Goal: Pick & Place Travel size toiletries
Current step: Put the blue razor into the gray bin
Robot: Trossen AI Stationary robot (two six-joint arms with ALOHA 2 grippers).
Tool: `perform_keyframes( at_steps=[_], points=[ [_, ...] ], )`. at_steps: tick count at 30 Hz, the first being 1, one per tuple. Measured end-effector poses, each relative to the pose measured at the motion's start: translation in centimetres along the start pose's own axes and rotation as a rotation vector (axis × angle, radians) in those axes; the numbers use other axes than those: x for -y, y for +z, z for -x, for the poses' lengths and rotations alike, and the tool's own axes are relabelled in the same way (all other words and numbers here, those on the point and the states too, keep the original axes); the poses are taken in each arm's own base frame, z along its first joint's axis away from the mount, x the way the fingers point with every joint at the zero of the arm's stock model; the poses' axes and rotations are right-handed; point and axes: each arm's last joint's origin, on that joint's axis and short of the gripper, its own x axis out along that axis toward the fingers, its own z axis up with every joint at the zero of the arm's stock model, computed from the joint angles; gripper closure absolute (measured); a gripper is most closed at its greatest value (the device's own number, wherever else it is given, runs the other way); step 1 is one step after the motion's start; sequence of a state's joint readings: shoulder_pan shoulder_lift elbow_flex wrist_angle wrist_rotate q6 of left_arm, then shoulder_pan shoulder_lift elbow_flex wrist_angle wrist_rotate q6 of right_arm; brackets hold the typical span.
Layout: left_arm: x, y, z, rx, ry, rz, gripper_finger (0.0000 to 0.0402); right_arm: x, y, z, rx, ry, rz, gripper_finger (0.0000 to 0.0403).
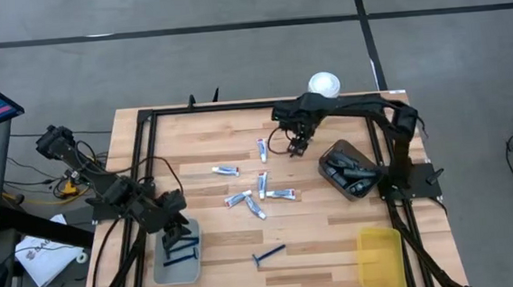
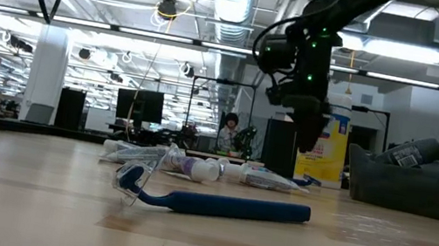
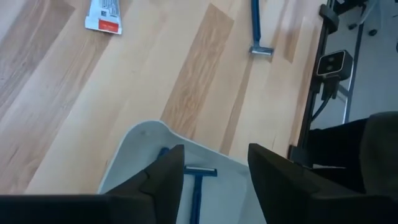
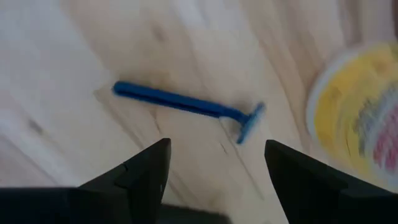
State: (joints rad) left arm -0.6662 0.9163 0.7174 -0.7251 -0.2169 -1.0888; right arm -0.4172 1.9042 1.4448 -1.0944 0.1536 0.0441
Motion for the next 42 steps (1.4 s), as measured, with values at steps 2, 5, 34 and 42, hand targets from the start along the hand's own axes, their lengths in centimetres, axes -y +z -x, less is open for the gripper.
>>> perform_keyframes(
  at_steps=[2,5,34,42],
  points=[
    [0.0,0.0,0.0,0.001,-0.001,-0.007,0.0233,-0.6,0.2,0.1,0.023,0.007,0.134,0.0149],
    [0.0,0.0,0.0,0.002,-0.002,-0.010,0.0233,-1.4,0.6,0.3,0.076,0.005,0.325,0.0149],
    [0.5,0.3,0.0,0.049,-0.046,0.006,0.0232,-3.9,2.1,-7.3,-0.064,0.074,0.644,0.0312],
    [0.5,0.5,0.0,0.092,-0.027,0.007,0.0232,-4.2,2.0,-7.0,-0.055,0.067,0.590,0.0366]
  ],
)
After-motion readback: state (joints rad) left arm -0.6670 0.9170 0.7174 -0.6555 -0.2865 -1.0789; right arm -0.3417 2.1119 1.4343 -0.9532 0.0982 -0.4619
